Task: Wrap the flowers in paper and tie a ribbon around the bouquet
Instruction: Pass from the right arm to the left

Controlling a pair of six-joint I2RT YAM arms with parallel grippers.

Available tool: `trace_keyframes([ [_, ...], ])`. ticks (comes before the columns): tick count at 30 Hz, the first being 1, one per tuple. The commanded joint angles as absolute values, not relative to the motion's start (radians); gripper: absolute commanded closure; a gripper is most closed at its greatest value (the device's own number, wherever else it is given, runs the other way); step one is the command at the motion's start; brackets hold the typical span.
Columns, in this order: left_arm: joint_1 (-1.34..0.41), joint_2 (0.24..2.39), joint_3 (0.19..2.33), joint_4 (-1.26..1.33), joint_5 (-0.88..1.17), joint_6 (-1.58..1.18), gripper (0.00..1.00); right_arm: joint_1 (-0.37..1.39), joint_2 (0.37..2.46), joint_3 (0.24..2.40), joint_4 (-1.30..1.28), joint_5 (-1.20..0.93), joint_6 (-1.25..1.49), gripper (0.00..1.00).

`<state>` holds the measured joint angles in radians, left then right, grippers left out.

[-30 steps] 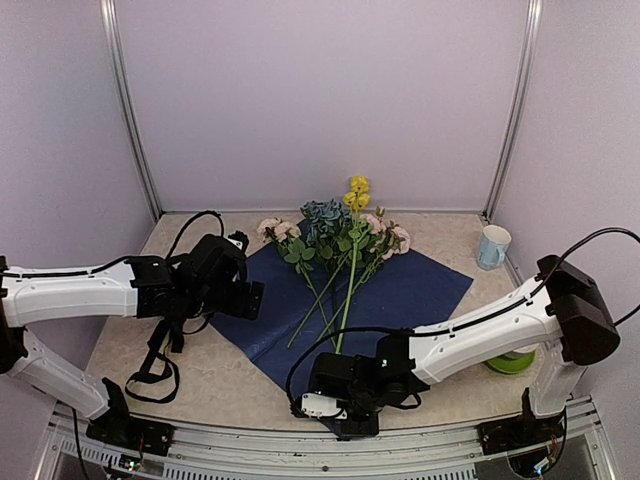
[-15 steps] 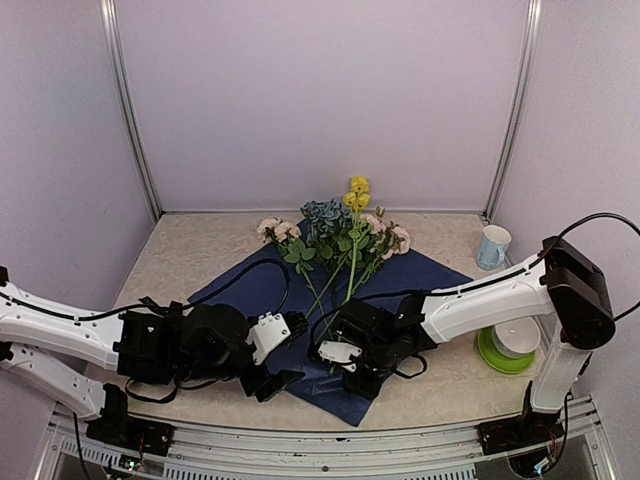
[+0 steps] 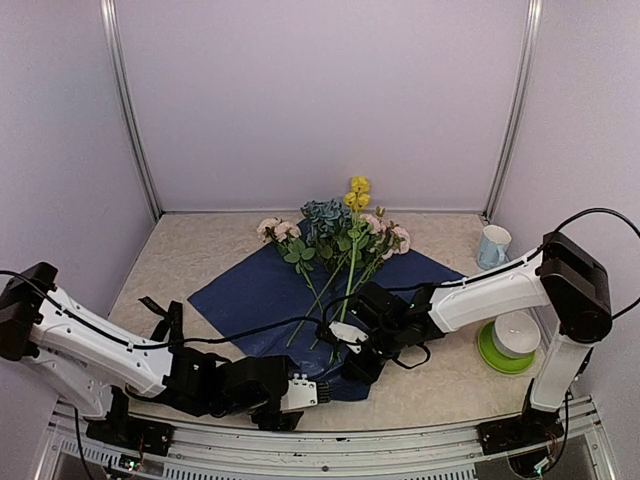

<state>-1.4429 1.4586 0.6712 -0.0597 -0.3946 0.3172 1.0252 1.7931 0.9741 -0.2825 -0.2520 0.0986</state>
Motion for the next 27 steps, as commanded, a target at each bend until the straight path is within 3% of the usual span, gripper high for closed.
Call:
trace_keyframes([
  [1, -1.448, 1.576, 0.742, -0.052, -0.411, 0.414, 0.11, 1.018, 1.820, 0.931, -0.285, -0.252, 0.122, 1.00],
  [4, -1.446, 1.630, 0.774, -0.055, -0.458, 0.436, 0.12, 1.011, 1.814, 0.931, -0.283, -0.261, 0.136, 1.00],
  [6, -1.439, 1.663, 0.778, -0.046, -0.473, 0.445, 0.21, 1.003, 1.807, 0.924, -0.272, -0.296, 0.153, 1.00],
  [13, -1.422, 1.743, 0.795, -0.052, -0.457, 0.428, 0.93, 0.998, 1.747, 0.939, -0.281, -0.391, 0.178, 1.00],
  [14, -1.415, 1.730, 0.790, -0.049, -0.453, 0.424, 1.00, 0.998, 1.730, 0.944, -0.285, -0.405, 0.180, 1.00],
  [19, -1.349, 1.642, 0.747, -0.018, -0.389, 0.404, 1.00, 0.963, 1.657, 0.988, -0.318, -0.526, 0.205, 0.96],
  [27, -1.214, 1.451, 0.698, 0.018, -0.117, 0.369, 1.00, 0.810, 1.551, 1.051, -0.376, -0.728, 0.150, 0.67],
])
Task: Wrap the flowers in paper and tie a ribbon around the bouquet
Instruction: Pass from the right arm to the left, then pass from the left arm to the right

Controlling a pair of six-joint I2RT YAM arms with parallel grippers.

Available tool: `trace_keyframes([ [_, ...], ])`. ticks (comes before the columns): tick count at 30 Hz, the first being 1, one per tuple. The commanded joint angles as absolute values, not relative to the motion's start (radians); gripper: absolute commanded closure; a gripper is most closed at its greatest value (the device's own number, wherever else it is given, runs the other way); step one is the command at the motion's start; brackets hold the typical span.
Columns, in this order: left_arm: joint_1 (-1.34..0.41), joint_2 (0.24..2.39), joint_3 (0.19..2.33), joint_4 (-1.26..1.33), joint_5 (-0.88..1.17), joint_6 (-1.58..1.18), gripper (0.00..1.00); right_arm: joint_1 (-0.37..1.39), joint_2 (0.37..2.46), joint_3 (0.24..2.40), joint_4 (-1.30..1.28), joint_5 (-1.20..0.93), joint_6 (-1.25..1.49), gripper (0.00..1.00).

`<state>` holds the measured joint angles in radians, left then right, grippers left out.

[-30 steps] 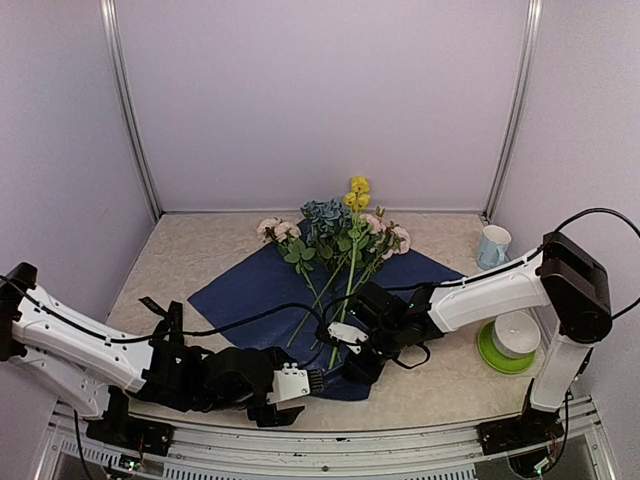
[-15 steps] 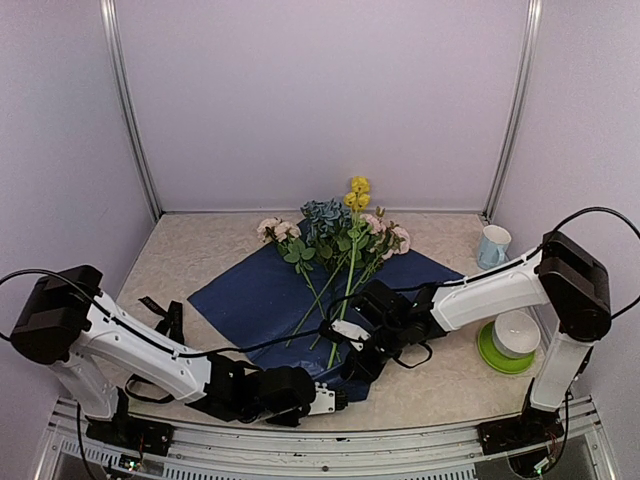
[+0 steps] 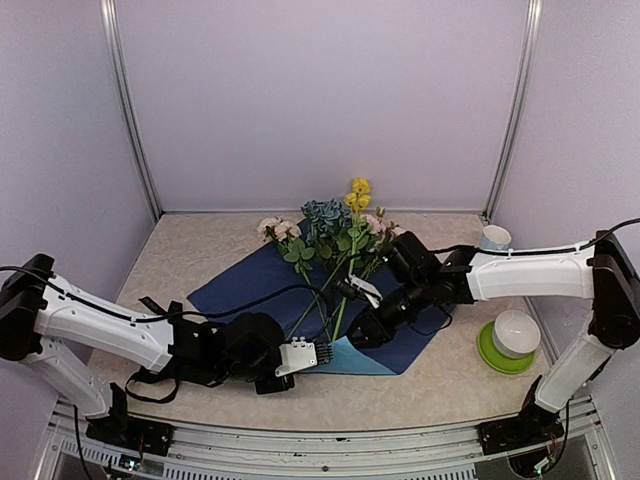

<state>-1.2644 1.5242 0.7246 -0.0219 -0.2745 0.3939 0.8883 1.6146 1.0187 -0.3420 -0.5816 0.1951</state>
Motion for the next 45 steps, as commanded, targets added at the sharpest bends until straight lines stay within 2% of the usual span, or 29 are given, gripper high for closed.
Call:
trace_keyframes([
  [1, -1.193, 1.441, 0.700, 0.013, -0.088, 0.358, 1.00, 0.790, 1.543, 1.053, -0.376, -0.750, 0.133, 0.63],
  [9, -1.059, 1.443, 0.719, 0.009, 0.030, 0.328, 1.00, 0.760, 1.461, 0.959, -0.174, -0.849, 0.001, 0.48],
  [13, -1.036, 1.479, 0.725, 0.012, 0.027, 0.315, 1.00, 0.746, 1.514, 0.927, -0.147, -0.860, -0.026, 0.44],
  [16, -1.029, 1.484, 0.727, 0.022, 0.046, 0.307, 1.00, 0.747, 1.541, 0.898, -0.110, -0.884, -0.020, 0.36],
  [24, -1.026, 1.469, 0.716, 0.022, 0.058, 0.295, 1.00, 0.764, 1.577, 0.771, 0.099, -0.846, 0.061, 0.34],
  [27, -1.026, 1.466, 0.714, 0.017, 0.058, 0.288, 1.00, 0.769, 1.596, 0.748, 0.141, -0.825, 0.078, 0.41],
  [34, -1.017, 1.465, 0.707, 0.032, 0.066, 0.270, 1.00, 0.775, 1.629, 0.722, 0.204, -0.853, 0.112, 0.98],
  [37, -1.008, 1.460, 0.712, 0.029, 0.083, 0.256, 1.00, 0.774, 1.613, 0.713, 0.203, -0.855, 0.091, 1.00],
  [38, -1.004, 1.450, 0.721, 0.025, 0.097, 0.243, 0.92, 0.775, 1.612, 0.714, 0.193, -0.853, 0.079, 1.00],
  [40, -0.985, 1.411, 0.742, 0.016, 0.188, 0.218, 0.60, 0.775, 1.618, 0.723, 0.155, -0.857, 0.048, 1.00],
  [41, -0.965, 1.393, 0.752, 0.018, 0.248, 0.208, 0.52, 0.775, 1.627, 0.729, 0.137, -0.862, 0.031, 1.00],
  [43, -0.916, 1.361, 0.751, 0.055, 0.310, 0.175, 0.49, 0.775, 1.642, 0.730, 0.124, -0.884, 0.022, 1.00],
  [45, -0.839, 1.364, 0.736, 0.105, 0.275, 0.125, 0.56, 0.775, 1.655, 0.732, 0.114, -0.904, 0.016, 1.00],
])
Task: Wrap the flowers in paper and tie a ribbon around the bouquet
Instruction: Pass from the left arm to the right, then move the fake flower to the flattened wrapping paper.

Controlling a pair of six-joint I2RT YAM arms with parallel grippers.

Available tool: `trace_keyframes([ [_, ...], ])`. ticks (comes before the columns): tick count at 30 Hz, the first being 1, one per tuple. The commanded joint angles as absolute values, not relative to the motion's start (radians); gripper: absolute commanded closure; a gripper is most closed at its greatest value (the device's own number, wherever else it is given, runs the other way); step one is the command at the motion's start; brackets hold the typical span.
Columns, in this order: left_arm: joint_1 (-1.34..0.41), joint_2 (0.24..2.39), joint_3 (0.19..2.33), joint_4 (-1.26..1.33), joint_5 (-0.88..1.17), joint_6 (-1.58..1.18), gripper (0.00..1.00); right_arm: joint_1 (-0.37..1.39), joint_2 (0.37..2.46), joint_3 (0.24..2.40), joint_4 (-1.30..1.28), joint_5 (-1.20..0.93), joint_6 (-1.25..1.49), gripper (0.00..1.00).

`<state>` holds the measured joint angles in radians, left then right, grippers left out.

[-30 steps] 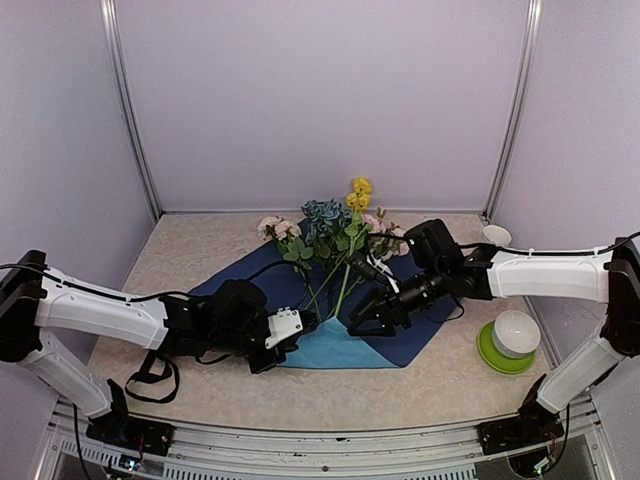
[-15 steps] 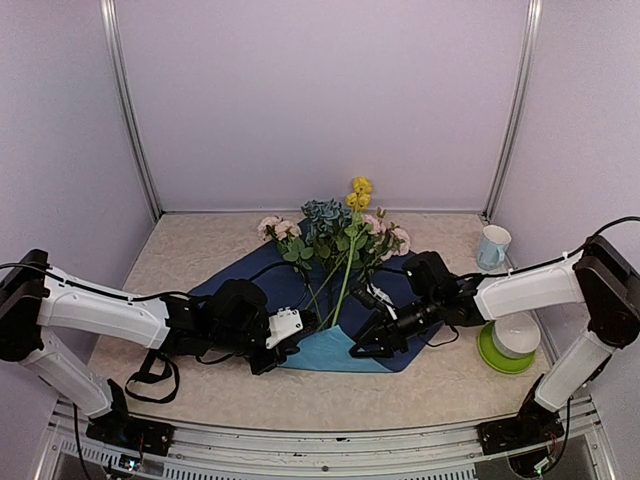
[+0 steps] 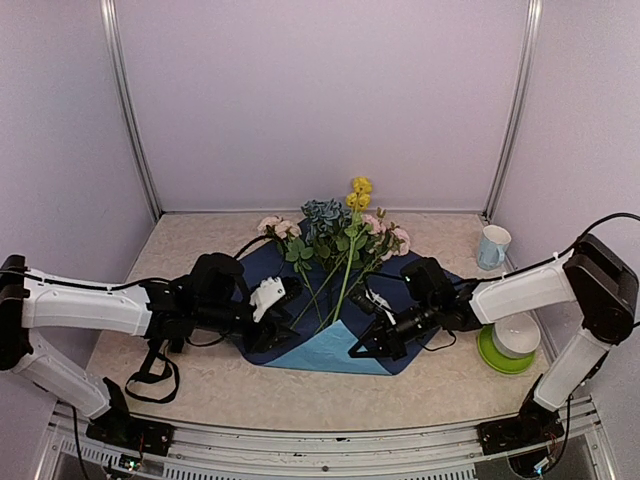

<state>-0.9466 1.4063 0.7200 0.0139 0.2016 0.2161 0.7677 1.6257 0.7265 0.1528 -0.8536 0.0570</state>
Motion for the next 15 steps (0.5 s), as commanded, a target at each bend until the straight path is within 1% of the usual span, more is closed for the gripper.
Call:
trace_keyframes([
  [1, -0.814, 1.390, 0.737, 0.115, 0.225, 0.108, 0.63, 0.775, 1.657, 0.732, 0.106, -0.905, 0.011, 1.00],
  [2, -0.799, 1.434, 0.757, 0.097, 0.144, 0.104, 0.74, 0.775, 1.656, 0.733, 0.097, -0.908, 0.005, 1.00],
  [3, -0.789, 1.487, 0.790, 0.032, 0.108, 0.106, 0.82, 0.775, 1.654, 0.734, 0.084, -0.913, -0.001, 1.00],
  [4, -0.786, 1.547, 0.835, -0.024, 0.090, 0.114, 0.86, 0.775, 1.652, 0.735, 0.076, -0.920, -0.009, 1.00],
  [6, -0.791, 1.649, 0.907, -0.089, 0.053, 0.120, 0.88, 0.775, 1.647, 0.736, 0.064, -0.933, -0.016, 1.00],
  [8, -0.797, 1.713, 0.944, -0.094, 0.021, 0.125, 0.89, 0.775, 1.643, 0.733, 0.060, -0.930, -0.015, 1.00],
  [15, -0.835, 1.834, 1.011, -0.074, -0.037, 0.163, 0.90, 0.775, 1.639, 0.732, 0.059, -0.918, -0.005, 1.00],
])
